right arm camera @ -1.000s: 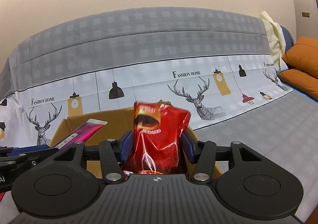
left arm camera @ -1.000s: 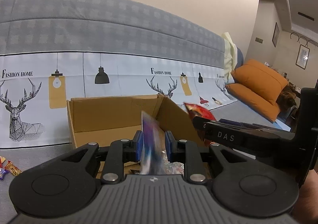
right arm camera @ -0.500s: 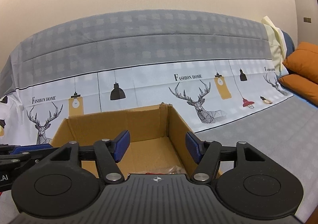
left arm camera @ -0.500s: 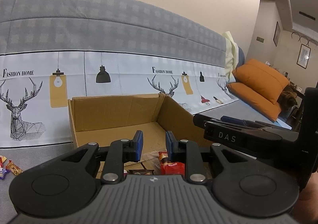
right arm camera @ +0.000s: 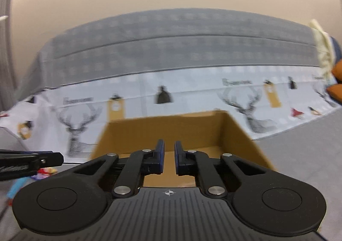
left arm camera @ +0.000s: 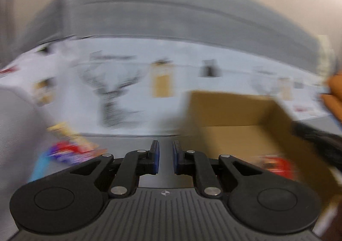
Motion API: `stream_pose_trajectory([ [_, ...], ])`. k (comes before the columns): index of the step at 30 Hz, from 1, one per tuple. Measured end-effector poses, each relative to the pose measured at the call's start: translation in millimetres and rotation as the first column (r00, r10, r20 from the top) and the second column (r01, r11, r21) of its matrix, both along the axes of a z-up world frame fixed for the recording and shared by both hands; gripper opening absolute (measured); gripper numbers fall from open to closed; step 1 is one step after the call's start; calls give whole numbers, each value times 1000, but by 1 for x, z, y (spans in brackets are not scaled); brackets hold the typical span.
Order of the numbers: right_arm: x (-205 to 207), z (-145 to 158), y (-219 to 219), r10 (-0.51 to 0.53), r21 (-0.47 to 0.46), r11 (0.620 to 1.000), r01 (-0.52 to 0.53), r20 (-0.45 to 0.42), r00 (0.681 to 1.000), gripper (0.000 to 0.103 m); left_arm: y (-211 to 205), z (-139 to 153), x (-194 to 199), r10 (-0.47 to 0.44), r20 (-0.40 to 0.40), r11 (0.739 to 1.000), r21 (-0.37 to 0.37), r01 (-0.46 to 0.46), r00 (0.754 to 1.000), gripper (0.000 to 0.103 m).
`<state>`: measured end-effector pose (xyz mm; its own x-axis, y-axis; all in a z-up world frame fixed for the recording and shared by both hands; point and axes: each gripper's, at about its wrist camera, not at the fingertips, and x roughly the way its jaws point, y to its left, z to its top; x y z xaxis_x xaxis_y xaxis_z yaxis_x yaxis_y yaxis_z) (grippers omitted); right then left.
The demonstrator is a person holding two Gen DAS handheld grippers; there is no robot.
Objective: Organize snacks
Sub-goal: 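Move both open tools back to the snack pile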
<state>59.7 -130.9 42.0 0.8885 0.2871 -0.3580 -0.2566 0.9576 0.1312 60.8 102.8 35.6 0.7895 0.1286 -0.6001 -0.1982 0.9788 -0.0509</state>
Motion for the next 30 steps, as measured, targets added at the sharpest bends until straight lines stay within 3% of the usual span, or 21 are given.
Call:
stream_pose_trajectory([
  [5, -11, 5, 38, 194, 36, 980, -194, 8, 981, 11, 53, -22, -1, 250, -115, 966, 97, -239, 961, 15],
  [9, -15, 2, 68, 291, 47, 956, -290, -6, 957, 11, 80, -52, -3, 331, -187, 938, 175, -300, 925, 21],
  [13, -17, -2, 93, 343, 57, 938, -341, -31, 939, 11, 103, -77, -5, 385, -241, 917, 213, -338, 891, 45],
  [15, -19, -3, 106, 369, 64, 928, -366, -42, 928, 11, 109, -88, -7, 391, -260, 910, 252, -329, 883, 47],
  [18, -23, -6, 124, 403, 65, 914, -400, -53, 914, 11, 124, -99, -7, 396, -306, 914, 226, -338, 866, 47],
  [20, -25, -8, 136, 420, 68, 907, -416, -63, 905, 12, 134, -103, -9, 393, -318, 917, 199, -345, 863, 38],
  [22, -25, -11, 147, 427, 80, 904, -421, -81, 901, 15, 137, -103, -9, 369, -307, 928, 180, -327, 877, 17],
  [24, -22, -17, 161, 423, 83, 906, -416, -104, 900, 21, 141, -99, -13, 361, -297, 932, 151, -329, 884, 6],
  [30, -8, -49, 211, 365, 0, 929, -369, -156, 918, 44, 156, -76, -33, 401, -228, 909, -20, -416, 887, 2],
])
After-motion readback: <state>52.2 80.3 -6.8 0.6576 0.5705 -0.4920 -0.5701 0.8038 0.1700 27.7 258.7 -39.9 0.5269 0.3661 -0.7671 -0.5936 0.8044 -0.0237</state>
